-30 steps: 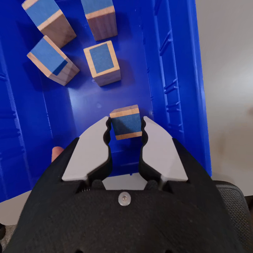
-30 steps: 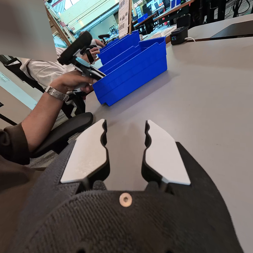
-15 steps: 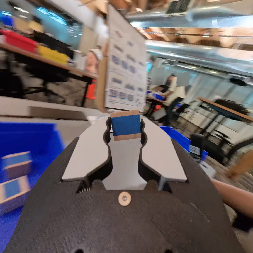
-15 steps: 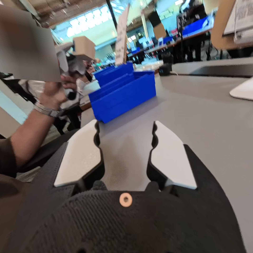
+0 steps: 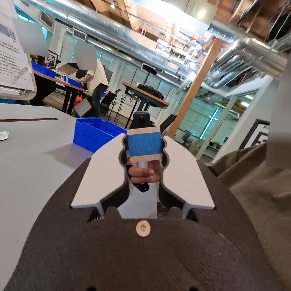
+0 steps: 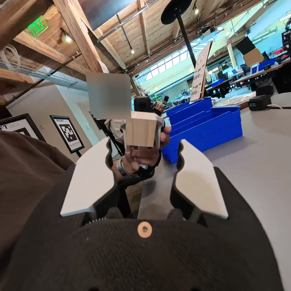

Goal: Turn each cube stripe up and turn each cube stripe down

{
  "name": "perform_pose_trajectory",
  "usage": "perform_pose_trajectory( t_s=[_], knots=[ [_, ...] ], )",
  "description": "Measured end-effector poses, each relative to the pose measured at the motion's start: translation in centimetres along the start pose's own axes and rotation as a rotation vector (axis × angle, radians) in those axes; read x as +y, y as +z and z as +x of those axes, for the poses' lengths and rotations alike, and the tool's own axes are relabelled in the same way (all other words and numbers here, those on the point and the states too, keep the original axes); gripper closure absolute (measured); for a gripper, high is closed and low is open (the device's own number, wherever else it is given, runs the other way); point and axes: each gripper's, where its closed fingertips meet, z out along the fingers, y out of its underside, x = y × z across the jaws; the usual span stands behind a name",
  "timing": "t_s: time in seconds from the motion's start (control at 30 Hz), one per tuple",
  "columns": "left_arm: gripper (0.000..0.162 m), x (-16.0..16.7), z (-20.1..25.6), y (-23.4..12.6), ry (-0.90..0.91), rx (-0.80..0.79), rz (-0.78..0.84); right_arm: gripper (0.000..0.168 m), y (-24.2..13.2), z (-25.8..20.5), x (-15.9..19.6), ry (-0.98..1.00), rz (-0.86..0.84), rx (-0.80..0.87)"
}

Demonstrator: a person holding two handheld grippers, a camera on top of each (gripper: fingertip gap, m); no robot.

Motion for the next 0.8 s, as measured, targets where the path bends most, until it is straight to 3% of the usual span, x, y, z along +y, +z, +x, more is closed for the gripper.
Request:
perform_pose_trajectory(
  t_s=[0.33,0.43,0.63,0.8],
  knots=[
    [0.121,1.6,-0.1,0.7,0.045,-0.017,-0.055,0.105,1.0,-0.5,1.2,0.043,-0.039,-0.029],
    [0.121,1.7,0.1,1.0,0.046,-0.014,-0.044,0.127,1.0,-0.7,1.1,0.031,-0.033,-0.036],
    [0.121,1.7,0.1,1.1,0.061,-0.033,-0.029,0.128,0.7,-0.6,0.4,-0.004,-0.023,-0.013],
    [0.102,2.4,-0.9,1.6,0.081,-0.111,-0.037,0.128,-0.6,-0.1,-2.1,-0.065,-0.004,0.065]
  ],
)
